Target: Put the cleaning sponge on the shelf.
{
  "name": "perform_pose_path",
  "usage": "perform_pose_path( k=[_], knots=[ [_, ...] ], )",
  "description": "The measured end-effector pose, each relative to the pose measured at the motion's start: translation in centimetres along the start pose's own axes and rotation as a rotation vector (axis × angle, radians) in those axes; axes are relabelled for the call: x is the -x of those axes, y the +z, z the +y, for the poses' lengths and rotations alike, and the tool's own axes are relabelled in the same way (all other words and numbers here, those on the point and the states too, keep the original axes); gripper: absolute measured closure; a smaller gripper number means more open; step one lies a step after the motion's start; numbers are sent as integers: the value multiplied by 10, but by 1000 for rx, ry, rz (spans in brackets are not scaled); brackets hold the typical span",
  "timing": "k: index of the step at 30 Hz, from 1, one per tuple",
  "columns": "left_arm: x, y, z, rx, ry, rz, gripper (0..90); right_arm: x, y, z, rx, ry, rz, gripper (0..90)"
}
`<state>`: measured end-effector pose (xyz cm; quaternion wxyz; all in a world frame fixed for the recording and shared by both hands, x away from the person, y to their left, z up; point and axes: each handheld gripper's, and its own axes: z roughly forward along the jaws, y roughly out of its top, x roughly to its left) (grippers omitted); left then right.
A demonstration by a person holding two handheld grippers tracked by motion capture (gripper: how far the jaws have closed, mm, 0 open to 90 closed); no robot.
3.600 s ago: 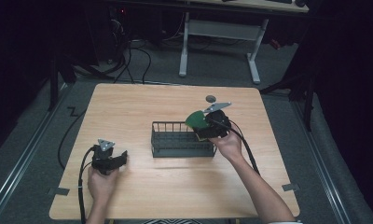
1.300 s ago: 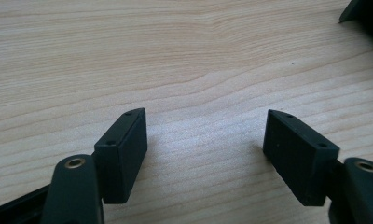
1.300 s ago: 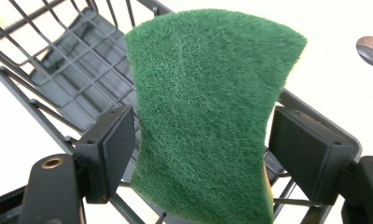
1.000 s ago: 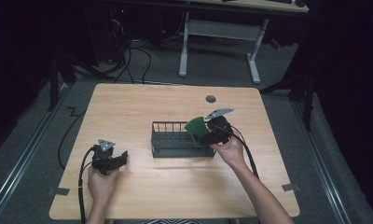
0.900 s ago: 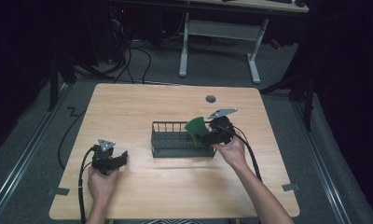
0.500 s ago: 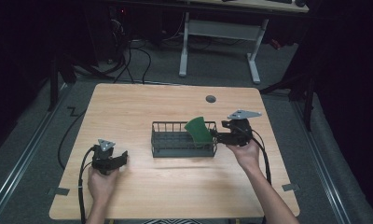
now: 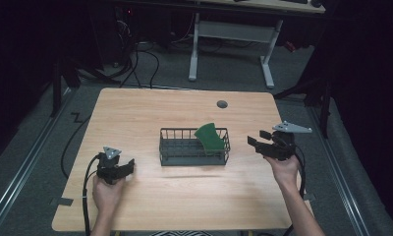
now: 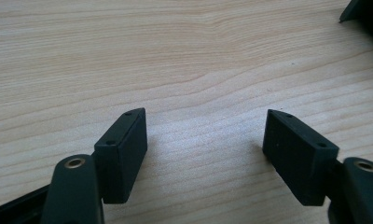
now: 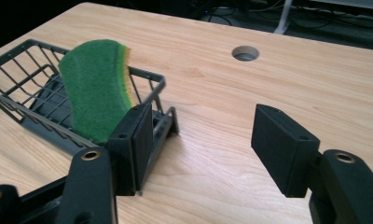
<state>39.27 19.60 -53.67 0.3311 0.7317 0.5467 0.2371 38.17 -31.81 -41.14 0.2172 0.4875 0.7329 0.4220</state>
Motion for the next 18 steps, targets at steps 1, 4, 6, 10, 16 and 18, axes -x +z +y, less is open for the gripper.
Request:
perform_pose_path(
  k=[1, 4, 6, 10, 16, 18],
  knots=[
    [0, 0, 0, 0, 0, 0, 310, 3, -2, -2, 4, 7, -4, 394],
    [0, 0, 0, 0, 0, 0, 309, 11, -7, -9, 10, 35, -12, 394],
    [0, 0, 0, 0, 0, 0, 310, 15, -10, -13, 19, 46, -16, 395],
    [0, 0, 0, 0, 0, 1, 310, 23, -15, -22, 29, 74, -22, 396],
    [0, 0, 0, 0, 0, 0, 309, 28, -18, -37, 44, 104, -27, 397],
    [0, 0, 0, 0, 0, 1, 309, 29, -19, -42, 44, 108, -27, 398]
  ],
)
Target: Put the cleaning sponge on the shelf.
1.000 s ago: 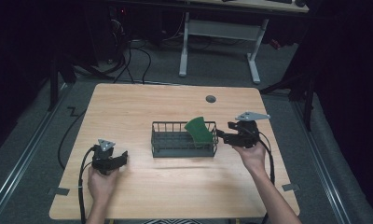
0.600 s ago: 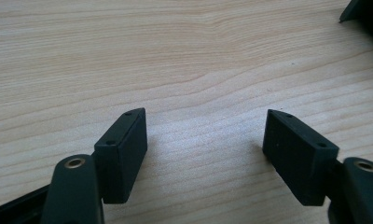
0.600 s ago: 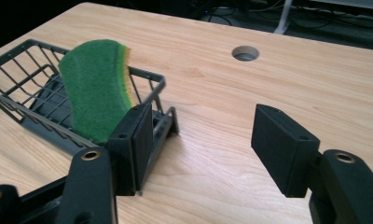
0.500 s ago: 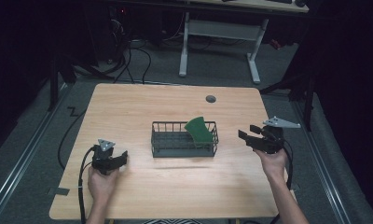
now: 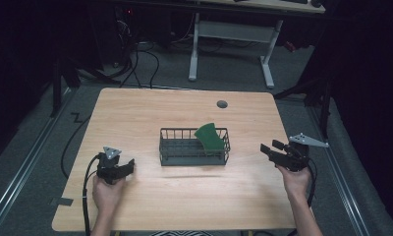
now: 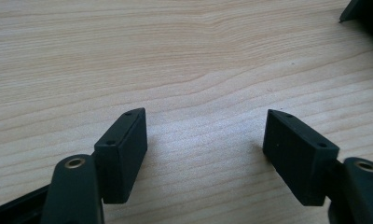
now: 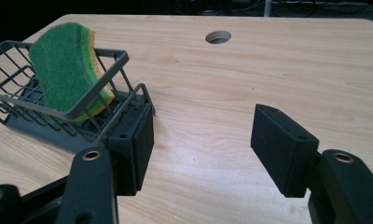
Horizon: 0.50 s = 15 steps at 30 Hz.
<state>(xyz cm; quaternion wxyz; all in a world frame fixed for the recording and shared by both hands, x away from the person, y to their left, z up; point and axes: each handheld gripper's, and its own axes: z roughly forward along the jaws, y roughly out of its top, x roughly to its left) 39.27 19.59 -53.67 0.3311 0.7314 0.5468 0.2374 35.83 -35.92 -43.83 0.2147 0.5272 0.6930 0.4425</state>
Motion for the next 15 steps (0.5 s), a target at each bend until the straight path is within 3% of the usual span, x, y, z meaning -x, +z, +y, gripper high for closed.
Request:
perform_pose_path(
  k=[15],
  knots=[
    [0, 0, 0, 0, 1, 0, 308, 6, 0, -32, -23, 31, -7, 400]
  ],
)
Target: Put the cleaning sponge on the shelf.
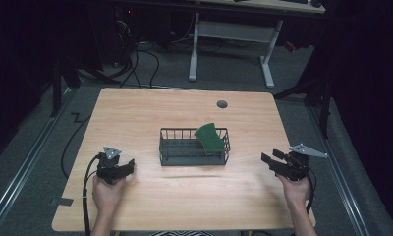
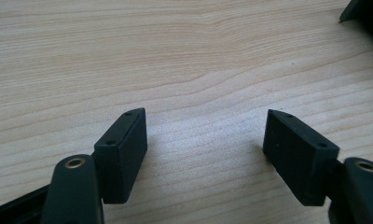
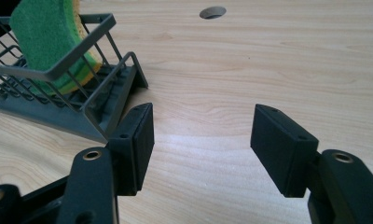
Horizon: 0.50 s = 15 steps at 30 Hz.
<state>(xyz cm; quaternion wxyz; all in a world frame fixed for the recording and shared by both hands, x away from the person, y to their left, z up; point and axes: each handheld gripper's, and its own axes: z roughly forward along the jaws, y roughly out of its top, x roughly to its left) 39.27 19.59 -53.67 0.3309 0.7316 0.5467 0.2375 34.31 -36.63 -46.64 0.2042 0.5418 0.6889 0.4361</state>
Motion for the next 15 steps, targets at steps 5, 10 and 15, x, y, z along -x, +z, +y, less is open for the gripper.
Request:
perform_pose_path(
  k=[5, 10, 15],
  knots=[
    [0, 0, 0, -2, 2, 0, 308, 2, 1, -9, -5, 18, -5, 400],
    [0, 0, 0, 0, 0, 0, 308, 3, 4, -18, -18, 24, -8, 399],
    [0, 0, 0, 0, 0, 0, 308, 3, 9, -27, -31, 24, -9, 398]
  ],
)
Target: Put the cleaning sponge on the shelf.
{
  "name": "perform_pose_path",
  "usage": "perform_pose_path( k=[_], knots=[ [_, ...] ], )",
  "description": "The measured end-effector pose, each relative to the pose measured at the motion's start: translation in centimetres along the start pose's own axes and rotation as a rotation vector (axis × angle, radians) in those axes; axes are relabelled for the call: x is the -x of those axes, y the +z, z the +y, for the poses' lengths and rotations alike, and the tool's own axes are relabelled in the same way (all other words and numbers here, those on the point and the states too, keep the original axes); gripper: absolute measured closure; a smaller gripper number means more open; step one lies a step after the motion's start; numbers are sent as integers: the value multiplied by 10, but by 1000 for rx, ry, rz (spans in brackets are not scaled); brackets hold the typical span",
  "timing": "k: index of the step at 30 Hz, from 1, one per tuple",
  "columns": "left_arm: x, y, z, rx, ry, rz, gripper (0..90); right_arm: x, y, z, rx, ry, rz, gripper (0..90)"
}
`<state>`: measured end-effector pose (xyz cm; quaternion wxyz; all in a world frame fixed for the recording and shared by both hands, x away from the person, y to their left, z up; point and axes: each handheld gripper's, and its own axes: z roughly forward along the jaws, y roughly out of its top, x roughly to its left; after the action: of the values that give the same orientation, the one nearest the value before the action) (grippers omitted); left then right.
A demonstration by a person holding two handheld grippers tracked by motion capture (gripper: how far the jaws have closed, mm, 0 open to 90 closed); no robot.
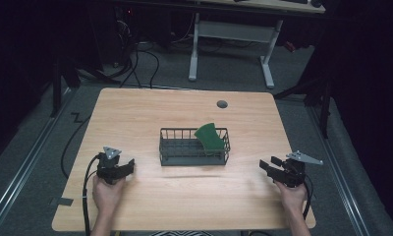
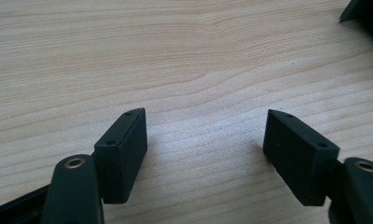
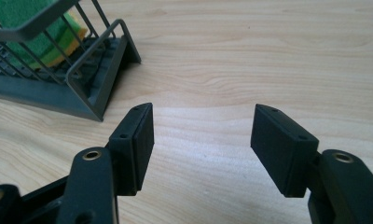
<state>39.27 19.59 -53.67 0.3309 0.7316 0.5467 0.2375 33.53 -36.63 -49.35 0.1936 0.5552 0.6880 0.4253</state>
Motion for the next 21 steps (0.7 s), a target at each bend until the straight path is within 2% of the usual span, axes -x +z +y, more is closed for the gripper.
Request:
perform_pose_path(
  k=[8, 21],
  knots=[
    [0, 0, 0, 0, 0, 0, 308, -2, 7, -9, -23, -2, -9, 398],
    [0, 0, 0, 0, 0, 0, 308, -5, 23, -19, -67, -65, -62, 389]
  ],
)
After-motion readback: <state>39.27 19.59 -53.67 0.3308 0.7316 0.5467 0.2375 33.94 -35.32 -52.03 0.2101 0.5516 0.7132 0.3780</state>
